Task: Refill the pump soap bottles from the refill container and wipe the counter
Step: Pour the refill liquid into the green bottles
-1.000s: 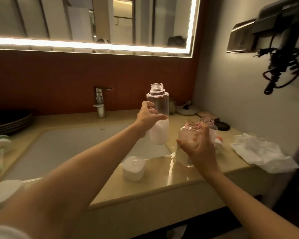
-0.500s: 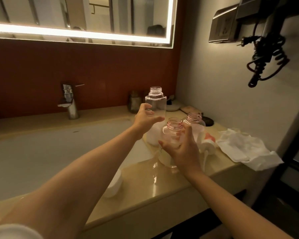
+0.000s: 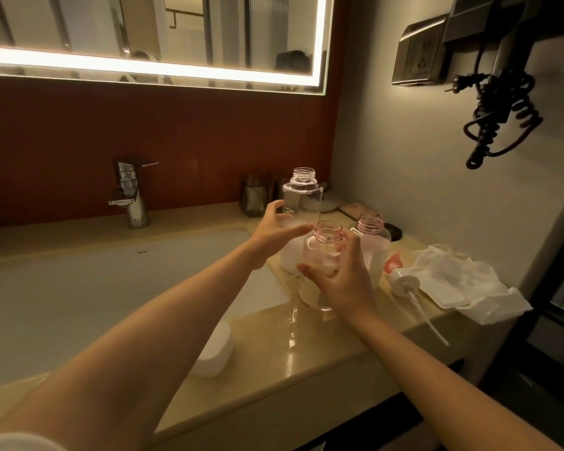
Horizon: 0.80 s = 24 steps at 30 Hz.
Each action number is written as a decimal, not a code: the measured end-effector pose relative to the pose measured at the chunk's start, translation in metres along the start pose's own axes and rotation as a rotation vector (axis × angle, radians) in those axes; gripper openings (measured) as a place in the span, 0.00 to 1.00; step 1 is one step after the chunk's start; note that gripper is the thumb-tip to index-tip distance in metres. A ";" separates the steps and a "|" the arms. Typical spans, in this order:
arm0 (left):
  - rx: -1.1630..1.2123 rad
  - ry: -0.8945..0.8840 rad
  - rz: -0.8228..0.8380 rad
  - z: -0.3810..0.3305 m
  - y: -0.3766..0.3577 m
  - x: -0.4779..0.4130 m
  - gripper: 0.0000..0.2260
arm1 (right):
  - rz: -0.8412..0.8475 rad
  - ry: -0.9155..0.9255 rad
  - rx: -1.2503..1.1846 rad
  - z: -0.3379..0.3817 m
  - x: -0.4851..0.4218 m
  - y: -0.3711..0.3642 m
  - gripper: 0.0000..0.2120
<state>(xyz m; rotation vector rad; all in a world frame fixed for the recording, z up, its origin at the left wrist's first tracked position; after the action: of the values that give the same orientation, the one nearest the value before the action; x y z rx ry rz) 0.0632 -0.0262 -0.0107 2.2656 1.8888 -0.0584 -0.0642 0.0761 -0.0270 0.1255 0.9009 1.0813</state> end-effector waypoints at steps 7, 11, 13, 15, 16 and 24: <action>-0.017 0.008 -0.016 -0.005 0.013 0.016 0.41 | -0.027 0.035 0.065 0.006 0.005 0.008 0.40; -0.036 -0.021 -0.075 -0.014 0.027 0.031 0.37 | -0.122 0.062 0.136 0.016 0.007 0.018 0.37; -0.050 -0.039 -0.108 -0.018 0.037 0.040 0.34 | -0.186 0.071 0.168 0.023 0.009 0.024 0.34; -0.062 -0.055 -0.150 -0.022 0.049 0.051 0.32 | -0.247 0.111 0.207 0.033 0.011 0.028 0.32; -0.066 -0.063 -0.174 -0.024 0.056 0.057 0.31 | -0.278 0.139 0.217 0.038 0.012 0.030 0.31; -0.094 -0.131 -0.363 -0.045 0.131 0.133 0.24 | -0.210 0.281 0.077 0.103 0.033 -0.004 0.27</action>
<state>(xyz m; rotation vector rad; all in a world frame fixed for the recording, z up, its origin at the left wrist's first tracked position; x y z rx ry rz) 0.2118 0.0883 0.0285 1.7898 2.1549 -0.1605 0.0147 0.1337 0.0187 -0.0586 1.1814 0.8811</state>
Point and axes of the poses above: each hand's wrist, its own x-axis away from the middle knuckle, its own y-axis out of the back of the hand, z = x × y, the point moved 6 cm from there along -x, towards the middle knuckle, and after that the axes turned 8 degrees about x, right-handed, at the moved point
